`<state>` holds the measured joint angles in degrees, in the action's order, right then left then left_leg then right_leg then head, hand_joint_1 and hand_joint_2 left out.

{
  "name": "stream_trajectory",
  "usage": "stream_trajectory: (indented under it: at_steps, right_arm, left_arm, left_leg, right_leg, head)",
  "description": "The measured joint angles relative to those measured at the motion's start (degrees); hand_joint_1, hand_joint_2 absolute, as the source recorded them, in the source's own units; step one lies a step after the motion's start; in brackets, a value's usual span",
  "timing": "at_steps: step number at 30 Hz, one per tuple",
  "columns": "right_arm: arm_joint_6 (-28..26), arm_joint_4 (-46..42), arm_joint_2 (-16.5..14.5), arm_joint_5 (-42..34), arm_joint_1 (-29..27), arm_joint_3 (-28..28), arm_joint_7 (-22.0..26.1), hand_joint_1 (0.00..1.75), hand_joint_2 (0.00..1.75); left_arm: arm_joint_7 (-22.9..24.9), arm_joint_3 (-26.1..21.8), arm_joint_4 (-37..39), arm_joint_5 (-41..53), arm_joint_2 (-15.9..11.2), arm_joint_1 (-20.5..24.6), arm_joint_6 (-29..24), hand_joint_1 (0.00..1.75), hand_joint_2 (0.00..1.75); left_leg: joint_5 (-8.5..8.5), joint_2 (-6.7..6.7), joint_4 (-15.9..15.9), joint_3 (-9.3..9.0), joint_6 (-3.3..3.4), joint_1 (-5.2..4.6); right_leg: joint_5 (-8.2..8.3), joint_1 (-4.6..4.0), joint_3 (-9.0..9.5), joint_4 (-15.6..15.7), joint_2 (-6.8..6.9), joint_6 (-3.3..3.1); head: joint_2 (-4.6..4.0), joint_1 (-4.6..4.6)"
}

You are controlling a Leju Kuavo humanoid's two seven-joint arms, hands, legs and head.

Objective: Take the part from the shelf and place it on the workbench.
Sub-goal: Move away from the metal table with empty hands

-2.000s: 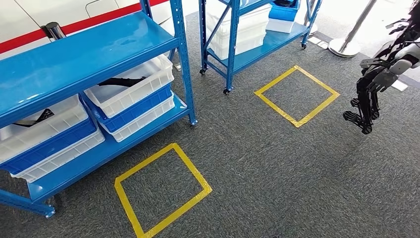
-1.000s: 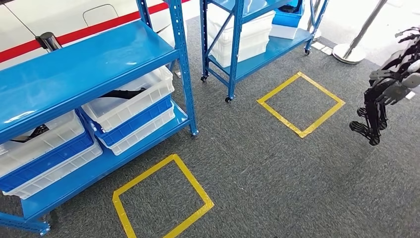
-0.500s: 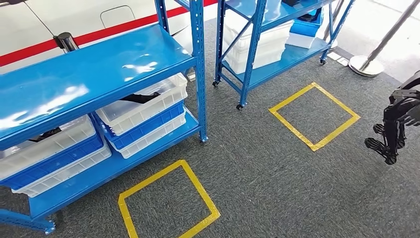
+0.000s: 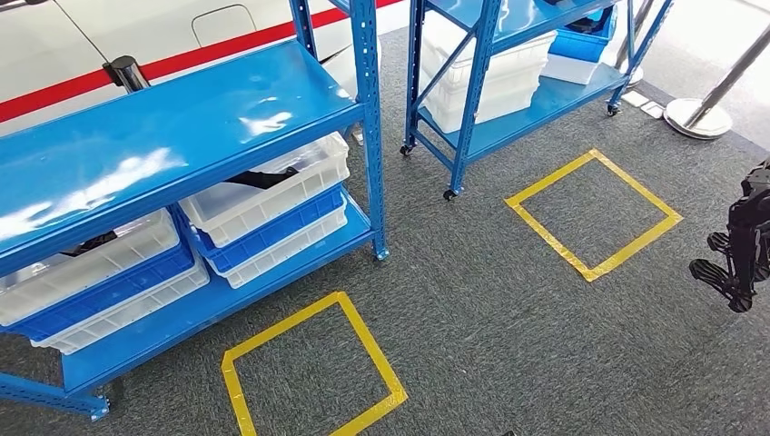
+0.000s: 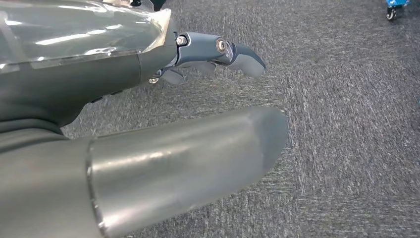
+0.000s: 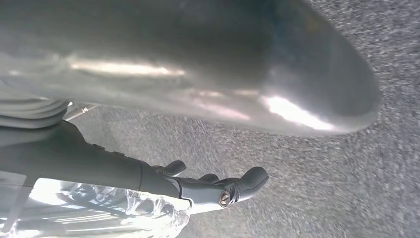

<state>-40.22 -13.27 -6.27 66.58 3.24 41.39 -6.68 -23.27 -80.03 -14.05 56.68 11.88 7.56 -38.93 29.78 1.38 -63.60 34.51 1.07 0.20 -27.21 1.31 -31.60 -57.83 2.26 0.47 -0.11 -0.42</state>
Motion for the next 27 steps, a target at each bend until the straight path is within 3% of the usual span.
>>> stream_trajectory:
  at_steps: [1,3,6,8,10,12,13,14,15,17,19,21,23,25,27]
  right_arm:
    - [0.0,0.0,-0.05,0.09,0.0,0.08,0.04,0.0,0.0]
    - [0.0,0.0,-0.1,0.17,-0.01,0.16,0.11,0.0,0.0]
    - [0.0,0.0,-0.11,0.23,-0.02,0.24,0.18,0.0,0.0]
    - [-0.01,0.0,-0.18,0.52,0.0,0.35,0.43,0.0,0.0]
    - [-0.02,0.01,-0.22,0.93,0.0,0.42,0.65,0.0,0.0]
    - [-0.01,0.04,-0.15,1.28,-0.08,0.44,0.6,0.0,0.0]
    - [-0.01,0.05,-0.1,1.42,-0.1,0.45,0.54,0.0,0.0]
    - [-0.02,0.06,-0.05,1.54,-0.11,0.45,0.48,0.0,0.0]
    - [-0.02,0.07,0.02,1.61,-0.09,0.46,0.43,0.0,0.0]
    - [-0.02,0.08,0.14,1.67,-0.01,0.46,0.39,0.0,0.0]
    - [-0.01,0.11,0.16,1.68,0.11,0.46,0.38,0.0,0.0]
    - [0.0,0.13,0.14,1.69,0.29,0.46,0.36,0.0,0.0]
    - [-0.01,0.13,0.04,1.73,0.41,0.47,0.32,0.0,0.0]
    - [-0.01,0.13,-0.01,1.79,0.31,0.49,0.19,0.0,0.0]
    - [-0.01,0.13,0.04,1.78,0.12,0.62,0.04,0.0,0.0]
  left_arm:
    - [-0.02,-0.09,-0.07,0.2,0.01,0.07,0.0,0.0,0.0]
    - [-0.07,-0.16,-0.16,0.38,0.03,0.2,0.0,0.0,0.0]
    - [-0.12,-0.3,-0.2,0.52,0.03,0.3,0.0,0.0,0.0]
    - [-0.12,-0.76,-0.27,0.7,0.05,0.31,0.0,0.0,0.0]
    - [-0.02,-1.29,-0.34,0.81,0.09,0.32,0.0,0.0,0.0]
    - [0.14,-1.69,-0.36,0.86,0.13,0.33,0.0,0.0,0.0]
    - [0.23,-1.93,-0.36,0.87,0.17,0.32,0.0,0.0,0.0]
    - [0.31,-2.15,-0.36,0.87,0.24,0.32,0.0,0.0,0.0]
    - [0.38,-2.34,-0.36,0.87,0.3,0.31,0.0,0.0,0.0]
    - [0.43,-2.52,-0.36,0.87,0.42,0.32,0.01,0.0,0.0]
    - [0.44,-2.57,-0.36,0.86,0.44,0.31,0.01,0.0,0.0]
    - [0.45,-2.64,-0.36,0.85,0.41,0.28,0.0,0.0,0.0]
    - [0.44,-2.74,-0.42,0.88,0.32,0.24,0.0,0.0,0.0]
    - [0.37,-2.86,-0.46,1.07,0.29,0.3,0.0,0.0,0.0]
    - [0.11,-2.97,-0.46,1.52,0.33,0.37,0.0,0.0,0.0]
  left_leg:
    - [-1.46,0.87,3.41,-1.48,0.41,-0.22]
    - [-1.97,1.93,5.94,-2.52,0.86,-0.61]
    - [-1.87,1.4,5.91,-2.43,1.0,-0.78]
    - [-2.6,0.22,6.94,-3.25,1.59,-0.58]
    - [-3.48,-1.1,8.04,-4.09,2.28,-0.33]
    - [-3.58,-2.13,8.04,-4.07,2.47,-0.42]
    - [-3.56,-2.72,8.01,-4.08,2.47,-0.46]
    - [-3.52,-3.35,7.97,-4.12,2.43,-0.48]
    - [-3.45,-4.01,7.89,-4.19,2.35,-0.47]
    - [-3.11,-5.25,7.46,-4.23,1.9,-0.5]
    - [-2.6,-6.08,6.96,-4.05,1.28,-0.69]
    - [-2.41,-6.55,6.87,-3.8,0.84,-0.72]
    - [-1.85,-5.68,6.08,-3.46,0.38,-0.55]
    - [0.87,-3.47,1.56,-1.4,-0.31,-0.34]
    - [4.5,-2.11,-6.14,2.62,-0.99,0.03]
  right_leg:
    - [-0.19,-0.18,0.26,0.03,0.32,0.17]
    - [-0.43,-0.42,0.5,0.08,0.71,0.48]
    - [-0.55,-0.34,0.63,0.19,1.11,0.82]
    - [-1.09,-0.33,0.68,-0.36,0.82,1.39]
    - [-3.44,-0.39,-1.21,-4.94,-0.61,1.48]
    - [-6.38,-0.29,-5.08,-12.64,-1.62,1.26]
    - [-6.95,-0.26,-6.51,-15.1,-1.74,1.48]
    - [-6.52,-0.23,-6.88,-15.34,-1.81,1.94]
    - [-5.18,-0.2,-6.06,-13.15,-1.95,2.53]
    - [-1.68,-0.04,-2.38,-4.92,-3.04,3.35]
    - [0.04,-0.03,-0.1,0.14,-3.87,2.87]
    - [0.2,-0.17,0.2,0.62,-3.48,1.79]
    - [0.35,0.07,0.39,0.71,-2.85,0.95]
    - [0.33,0.31,0.53,0.85,-2.09,0.27]
    - [0.15,0.24,0.57,0.84,-1.14,-0.07]
  head:
    - [0.0,0.02]
    - [0.0,0.04]
    - [0.0,0.04]
    - [0.0,0.08]
    - [0.0,0.24]
    - [0.0,0.37]
    - [0.0,0.39]
    - [0.0,0.4]
    - [0.0,0.4]
    - [0.0,0.42]
    - [0.0,0.46]
    - [0.0,0.44]
    - [0.0,0.33]
    - [0.0,0.11]
    - [0.0,-0.04]
